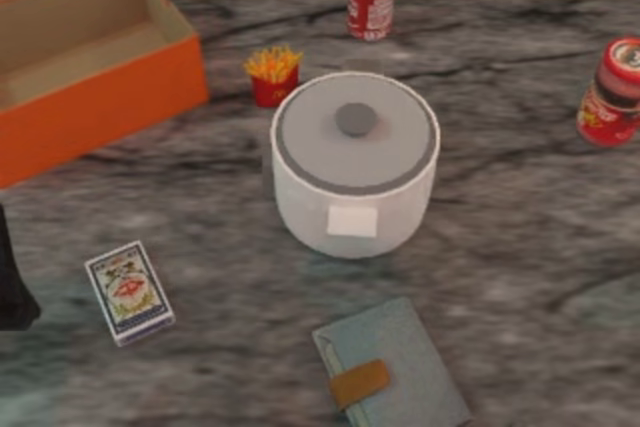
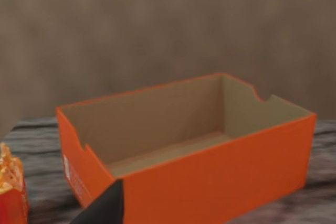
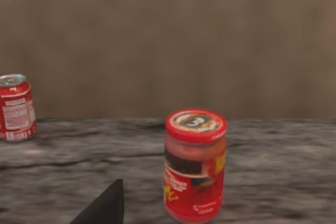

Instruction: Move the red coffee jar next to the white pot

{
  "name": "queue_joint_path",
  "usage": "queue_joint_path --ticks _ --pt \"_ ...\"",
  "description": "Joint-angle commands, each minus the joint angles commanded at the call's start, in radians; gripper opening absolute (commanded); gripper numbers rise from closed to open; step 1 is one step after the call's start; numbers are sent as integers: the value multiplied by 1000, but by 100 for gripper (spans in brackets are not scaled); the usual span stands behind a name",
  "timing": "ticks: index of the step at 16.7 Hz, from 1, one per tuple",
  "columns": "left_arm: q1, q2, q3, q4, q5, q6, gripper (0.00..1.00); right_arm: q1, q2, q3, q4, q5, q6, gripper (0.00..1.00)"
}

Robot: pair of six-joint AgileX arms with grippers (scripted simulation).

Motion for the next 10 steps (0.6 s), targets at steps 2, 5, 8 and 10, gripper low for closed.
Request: queue_joint_path --ticks 2,5,8,10 --pt "0 0 0 0 0 0 100 0 0 0 0 0 0 100" --pt "0 0 0 0 0 0 100 0 54 39 -41 -2 -11 100" --pt "0 0 0 0 0 0 100 -6 197 146 -148 -3 -42 100" --pt "0 0 0 0 0 0 100 -12 331 254 -245 -2 -73 100"
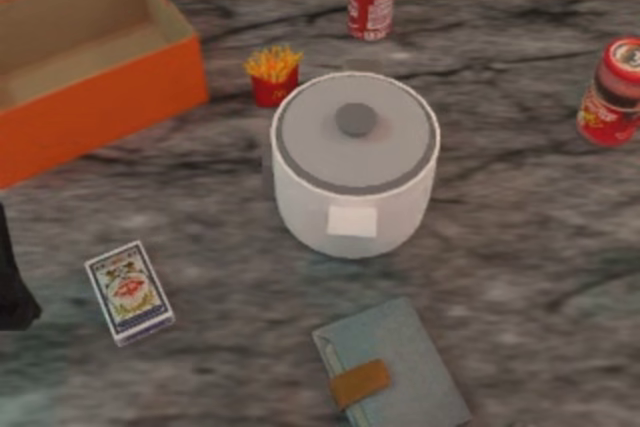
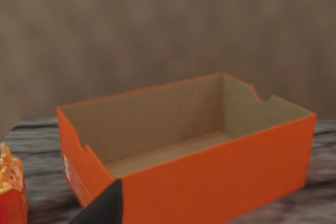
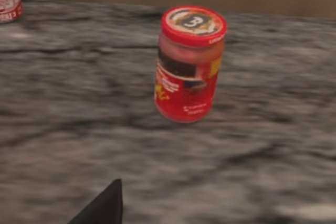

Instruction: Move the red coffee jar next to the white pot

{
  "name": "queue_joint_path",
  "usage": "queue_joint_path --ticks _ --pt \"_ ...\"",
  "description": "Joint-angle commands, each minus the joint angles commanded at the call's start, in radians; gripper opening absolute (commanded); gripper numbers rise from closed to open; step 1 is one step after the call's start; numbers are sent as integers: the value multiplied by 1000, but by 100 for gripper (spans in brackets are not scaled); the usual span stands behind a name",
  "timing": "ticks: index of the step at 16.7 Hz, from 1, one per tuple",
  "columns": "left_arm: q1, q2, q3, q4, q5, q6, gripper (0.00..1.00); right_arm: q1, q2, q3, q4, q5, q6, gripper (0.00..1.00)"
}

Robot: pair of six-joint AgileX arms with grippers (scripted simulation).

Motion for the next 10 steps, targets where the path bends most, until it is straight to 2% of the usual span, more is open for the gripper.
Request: queue_joint_path --ticks 5,10 --pt "0 0 0 0 0 0 100 -20 422 382 -292 1 -108 100" --pt "0 0 0 0 0 0 100 -35 915 893 -603 -5 -251 100"
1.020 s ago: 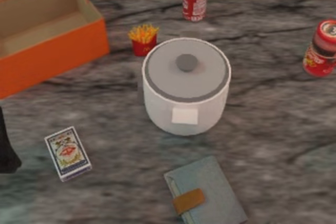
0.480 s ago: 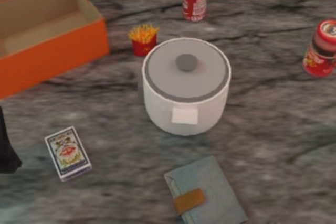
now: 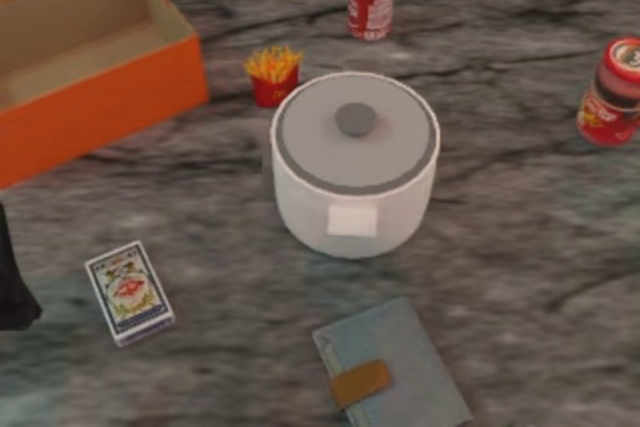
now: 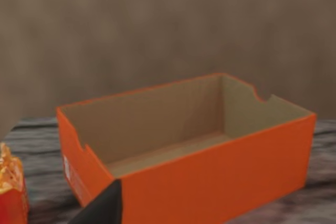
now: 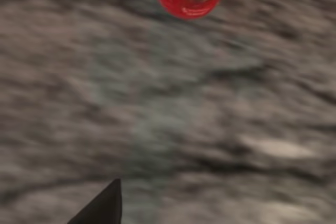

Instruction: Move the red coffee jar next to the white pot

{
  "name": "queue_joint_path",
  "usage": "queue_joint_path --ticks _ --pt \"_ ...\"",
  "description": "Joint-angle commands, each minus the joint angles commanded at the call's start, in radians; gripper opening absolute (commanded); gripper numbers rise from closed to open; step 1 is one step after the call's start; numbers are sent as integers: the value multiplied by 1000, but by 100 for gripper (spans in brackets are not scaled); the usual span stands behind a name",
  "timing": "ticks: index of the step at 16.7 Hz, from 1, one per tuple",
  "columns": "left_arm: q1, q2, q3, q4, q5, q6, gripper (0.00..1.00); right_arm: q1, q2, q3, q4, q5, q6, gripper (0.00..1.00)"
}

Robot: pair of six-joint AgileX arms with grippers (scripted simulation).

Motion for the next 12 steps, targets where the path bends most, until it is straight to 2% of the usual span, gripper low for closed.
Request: queue_joint_path --ticks 7,12 --pt "0 0 0 0 0 0 100 -5 698 803 -394 -24 -227 100" --pt "0 0 0 0 0 0 100 1 1128 1312 -614 -46 -375 100"
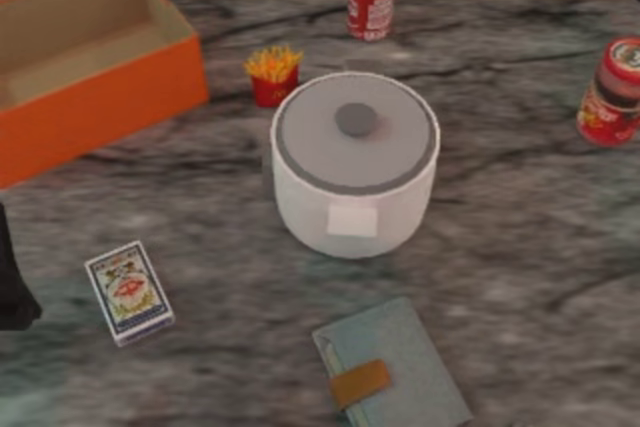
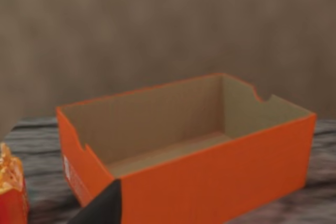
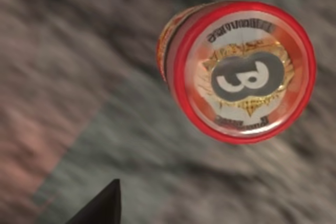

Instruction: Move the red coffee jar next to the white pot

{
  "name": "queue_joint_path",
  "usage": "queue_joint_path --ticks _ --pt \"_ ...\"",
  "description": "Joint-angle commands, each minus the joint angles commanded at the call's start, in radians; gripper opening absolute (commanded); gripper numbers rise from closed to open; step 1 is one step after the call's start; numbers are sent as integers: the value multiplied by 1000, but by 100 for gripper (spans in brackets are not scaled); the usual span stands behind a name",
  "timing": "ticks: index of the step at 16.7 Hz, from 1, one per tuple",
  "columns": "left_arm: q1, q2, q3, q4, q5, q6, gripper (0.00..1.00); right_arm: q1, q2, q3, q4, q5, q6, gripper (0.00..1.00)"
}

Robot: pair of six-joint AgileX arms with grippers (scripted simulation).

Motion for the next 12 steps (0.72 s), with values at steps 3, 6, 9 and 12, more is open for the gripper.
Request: queue_joint_path --ticks 3,6,9,12 --pt "0 0 0 0 0 0 100 5 200 233 -97 -12 -70 100" --pt "0 0 0 0 0 0 100 9 336 387 -160 -20 -118 100" --pt "0 0 0 0 0 0 100 11 389 444 -183 -24 -137 100" --pt "0 0 0 0 0 0 100 11 389 444 -183 -24 -137 100"
